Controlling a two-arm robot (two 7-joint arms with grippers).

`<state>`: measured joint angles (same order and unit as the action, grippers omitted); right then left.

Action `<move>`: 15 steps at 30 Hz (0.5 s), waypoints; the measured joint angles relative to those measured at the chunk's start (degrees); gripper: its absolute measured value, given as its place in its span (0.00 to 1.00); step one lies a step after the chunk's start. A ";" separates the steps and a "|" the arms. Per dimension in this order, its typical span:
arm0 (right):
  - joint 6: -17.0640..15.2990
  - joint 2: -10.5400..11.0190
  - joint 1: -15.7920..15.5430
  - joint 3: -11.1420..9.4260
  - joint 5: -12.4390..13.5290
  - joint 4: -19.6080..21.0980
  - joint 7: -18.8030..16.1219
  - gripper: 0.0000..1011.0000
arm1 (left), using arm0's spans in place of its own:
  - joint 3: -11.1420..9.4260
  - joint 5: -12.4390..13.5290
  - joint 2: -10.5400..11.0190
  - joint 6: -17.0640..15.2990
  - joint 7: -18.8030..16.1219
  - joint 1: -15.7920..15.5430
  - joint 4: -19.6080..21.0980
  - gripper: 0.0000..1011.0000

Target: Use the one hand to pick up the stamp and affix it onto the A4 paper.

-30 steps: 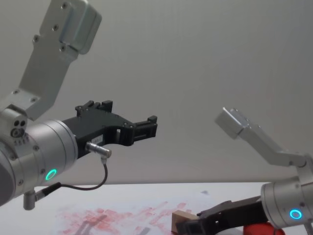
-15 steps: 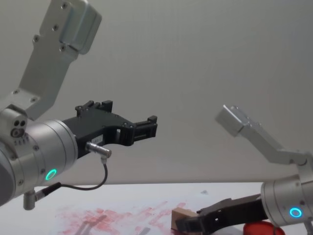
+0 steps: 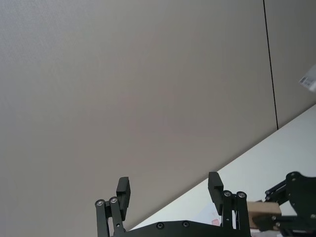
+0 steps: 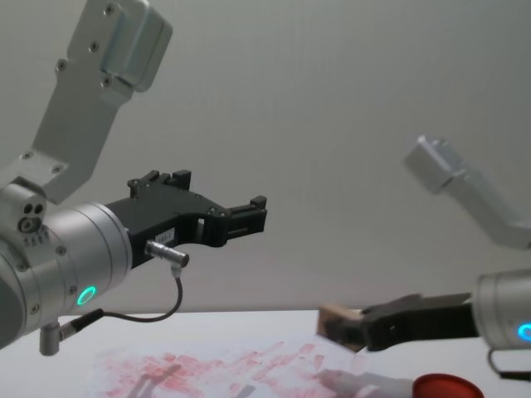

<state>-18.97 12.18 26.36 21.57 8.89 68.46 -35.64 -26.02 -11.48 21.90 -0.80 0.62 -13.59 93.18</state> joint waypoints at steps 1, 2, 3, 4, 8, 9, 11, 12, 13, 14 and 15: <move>0.13 0.53 -0.59 -0.43 0.36 1.32 0.90 0.22 | 0.00 0.00 0.00 0.00 0.00 0.00 0.00 0.99; 0.17 0.82 -0.93 -0.64 0.60 1.93 1.45 0.22 | 0.00 0.00 0.00 0.00 0.00 0.00 0.00 0.99; 0.19 1.15 -1.29 -0.83 0.80 2.56 1.76 0.22 | 0.00 0.00 0.00 0.00 0.00 0.00 0.00 0.99; 0.19 1.99 -2.26 -1.34 1.22 4.11 2.85 0.22 | 0.00 0.00 0.00 0.00 0.00 0.00 0.00 0.99; -0.17 4.21 -5.00 -2.59 2.63 8.11 5.50 0.22 | 0.00 0.00 0.00 0.00 0.00 0.00 0.00 0.99; -0.28 4.47 -5.35 -2.74 2.94 8.60 6.02 0.22 | 0.00 0.00 0.00 0.00 0.00 0.00 0.00 0.99; -0.71 6.06 -7.49 -3.55 3.99 11.34 7.63 0.22 | 0.00 0.00 0.00 0.00 0.00 0.00 0.00 0.99; -0.83 6.32 -7.88 -3.67 4.28 11.82 8.08 0.22 | 0.00 0.00 0.00 0.00 0.00 0.00 0.00 0.99; -0.94 6.84 -8.58 -3.92 4.58 12.70 8.52 0.22 | 0.00 0.00 0.00 0.00 0.00 0.00 0.00 0.99; -1.16 7.55 -9.62 -4.30 5.12 13.94 9.28 0.22 | 0.00 0.00 0.00 0.00 0.00 0.00 0.00 0.99; -1.27 7.85 -10.05 -4.43 5.46 14.46 9.63 0.22 | 0.00 0.00 0.00 0.00 0.00 0.00 0.00 0.99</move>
<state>-20.24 20.03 16.31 17.15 14.35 82.92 -26.00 -26.03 -11.48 21.89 -0.79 0.62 -13.59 93.17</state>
